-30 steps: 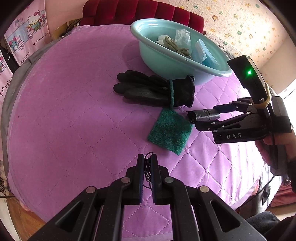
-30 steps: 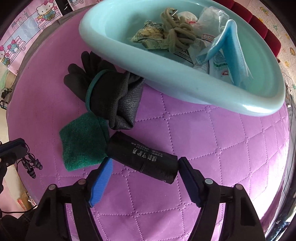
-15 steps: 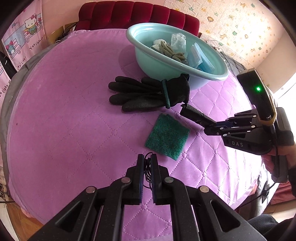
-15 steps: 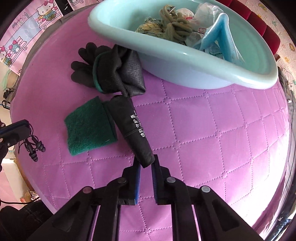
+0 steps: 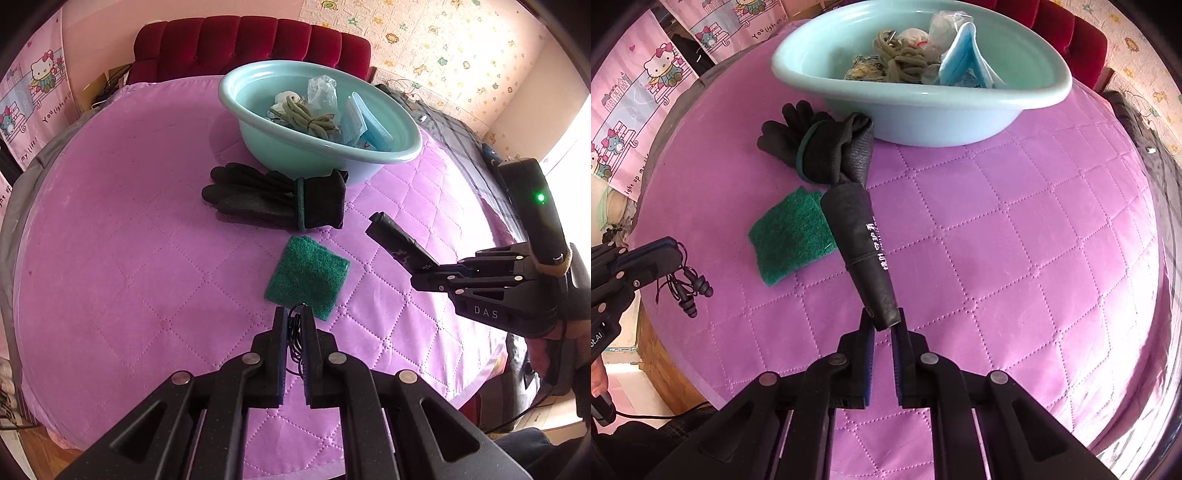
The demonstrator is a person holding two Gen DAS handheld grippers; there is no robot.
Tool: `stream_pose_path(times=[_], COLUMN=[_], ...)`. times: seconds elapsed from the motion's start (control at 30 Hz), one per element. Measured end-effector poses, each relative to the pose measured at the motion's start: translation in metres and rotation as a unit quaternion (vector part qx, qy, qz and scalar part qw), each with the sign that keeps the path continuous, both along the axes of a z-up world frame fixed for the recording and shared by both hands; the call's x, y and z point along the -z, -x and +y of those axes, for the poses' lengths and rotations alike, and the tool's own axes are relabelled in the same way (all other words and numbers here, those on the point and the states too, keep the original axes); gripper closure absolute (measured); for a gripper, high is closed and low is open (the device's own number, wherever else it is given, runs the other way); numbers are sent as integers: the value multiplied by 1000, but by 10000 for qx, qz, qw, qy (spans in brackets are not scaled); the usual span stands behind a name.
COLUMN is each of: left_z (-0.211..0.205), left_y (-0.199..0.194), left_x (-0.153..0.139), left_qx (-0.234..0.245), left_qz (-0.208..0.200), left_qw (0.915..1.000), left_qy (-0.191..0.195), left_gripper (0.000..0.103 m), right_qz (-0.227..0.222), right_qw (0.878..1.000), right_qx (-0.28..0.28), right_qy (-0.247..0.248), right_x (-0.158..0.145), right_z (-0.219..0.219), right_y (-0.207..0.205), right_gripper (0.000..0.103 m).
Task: Organize soft objects
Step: 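Grasp the black bag roll with the right tool and lift it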
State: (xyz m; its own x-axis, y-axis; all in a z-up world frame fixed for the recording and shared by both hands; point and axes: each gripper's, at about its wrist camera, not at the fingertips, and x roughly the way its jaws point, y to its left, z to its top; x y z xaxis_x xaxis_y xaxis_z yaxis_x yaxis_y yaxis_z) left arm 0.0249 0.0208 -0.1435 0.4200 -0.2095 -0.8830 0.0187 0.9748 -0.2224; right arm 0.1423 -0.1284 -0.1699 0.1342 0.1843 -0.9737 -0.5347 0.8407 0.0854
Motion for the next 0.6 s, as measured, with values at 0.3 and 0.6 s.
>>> stream_pose_path(times=[0.3, 0.6], left_z=[-8, -18], left_y=[4, 7], left_x=[-14, -27], left_qx=[258, 490], left_qz=[-183, -349], left_qw=[9995, 9980], left_qy=[-87, -171], left_gripper=[96, 96], right_qz=[-218, -388], right_qw=[9994, 9981], right_qx=[238, 405], right_qy=[-123, -236], right_x=[-17, -36], right_z=[-10, -14], right_y=[31, 59], right_gripper=[96, 96])
